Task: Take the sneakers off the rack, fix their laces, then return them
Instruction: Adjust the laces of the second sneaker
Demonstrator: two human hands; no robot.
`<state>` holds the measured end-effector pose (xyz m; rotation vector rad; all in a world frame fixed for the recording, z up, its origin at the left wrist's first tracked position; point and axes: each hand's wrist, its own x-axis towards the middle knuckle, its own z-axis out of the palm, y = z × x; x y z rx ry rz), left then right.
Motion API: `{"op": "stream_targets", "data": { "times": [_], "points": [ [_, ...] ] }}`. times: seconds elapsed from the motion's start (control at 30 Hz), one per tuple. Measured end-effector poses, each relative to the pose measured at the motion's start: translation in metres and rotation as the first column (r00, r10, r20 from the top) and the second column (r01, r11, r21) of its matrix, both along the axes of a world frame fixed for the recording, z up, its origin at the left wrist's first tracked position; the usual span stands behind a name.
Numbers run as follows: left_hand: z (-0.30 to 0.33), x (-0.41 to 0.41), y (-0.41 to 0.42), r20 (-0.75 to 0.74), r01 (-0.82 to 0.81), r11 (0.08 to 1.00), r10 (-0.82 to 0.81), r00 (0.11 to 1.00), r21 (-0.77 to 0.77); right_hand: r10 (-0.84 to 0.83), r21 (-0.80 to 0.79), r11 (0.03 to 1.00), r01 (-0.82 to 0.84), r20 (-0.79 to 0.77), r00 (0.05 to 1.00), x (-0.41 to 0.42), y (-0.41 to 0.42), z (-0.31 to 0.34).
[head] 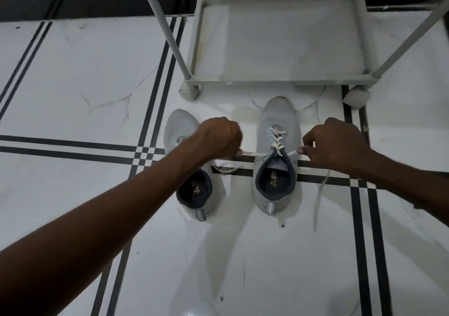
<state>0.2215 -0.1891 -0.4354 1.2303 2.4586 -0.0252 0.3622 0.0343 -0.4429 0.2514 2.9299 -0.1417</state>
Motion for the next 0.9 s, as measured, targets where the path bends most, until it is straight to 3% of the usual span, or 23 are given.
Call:
{"op": "stream_targets", "data": {
  "times": [0.13, 0.33, 0.53, 0.63, 0.7, 0.77, 0.83, 0.87, 0.9],
  "points": [
    [-0.007, 0.024, 0.030, 0.310, -0.159, 0.973, 0.101, 0.946, 0.170, -0.012, -0.268, 0.963, 0.026, 0.055, 0.998, -0.003, -0.016, -0.004],
    [-0.018, 0.030, 0.031, 0.383, -0.283, 0.937, 0.190, 0.904, 0.203, -0.095, -0.390, 0.919, 0.058, -0.077, 0.993, 0.005, -0.018, -0.019],
    [-0.031, 0.039, 0.009, 0.171, -0.161, 0.976, 0.136, 0.976, 0.144, 0.072, -0.160, 0.984, -0.080, -0.056, 0.996, 0.009, 0.001, -0.040],
    [-0.035, 0.042, 0.000, 0.096, -0.111, 0.984, 0.098, 0.990, 0.138, 0.116, -0.151, 0.981, -0.125, -0.066, 0.991, 0.007, 0.005, -0.046],
    [-0.036, 0.035, -0.008, -0.056, -0.073, 0.985, 0.083, 0.995, 0.159, 0.054, -0.178, 0.981, -0.079, -0.140, 0.989, 0.011, 0.016, -0.046],
    [-0.038, 0.032, -0.015, -0.142, -0.221, 0.951, 0.254, 0.957, 0.216, -0.106, -0.235, 0.970, 0.058, -0.196, 0.975, 0.019, 0.022, -0.042],
    [-0.037, 0.040, -0.014, -0.005, -0.475, 0.864, 0.482, 0.876, 0.169, -0.300, -0.298, 0.927, 0.226, -0.234, 0.925, 0.026, 0.017, -0.035],
    [-0.036, 0.046, -0.011, 0.191, -0.617, 0.779, 0.593, 0.782, 0.113, -0.373, -0.320, 0.898, 0.301, -0.193, 0.908, 0.028, 0.010, -0.032],
    [-0.036, 0.051, -0.006, 0.443, -0.743, 0.668, 0.656, 0.612, 0.037, -0.434, -0.361, 0.855, 0.373, -0.102, 0.895, 0.027, 0.003, -0.029]
  ]
}}
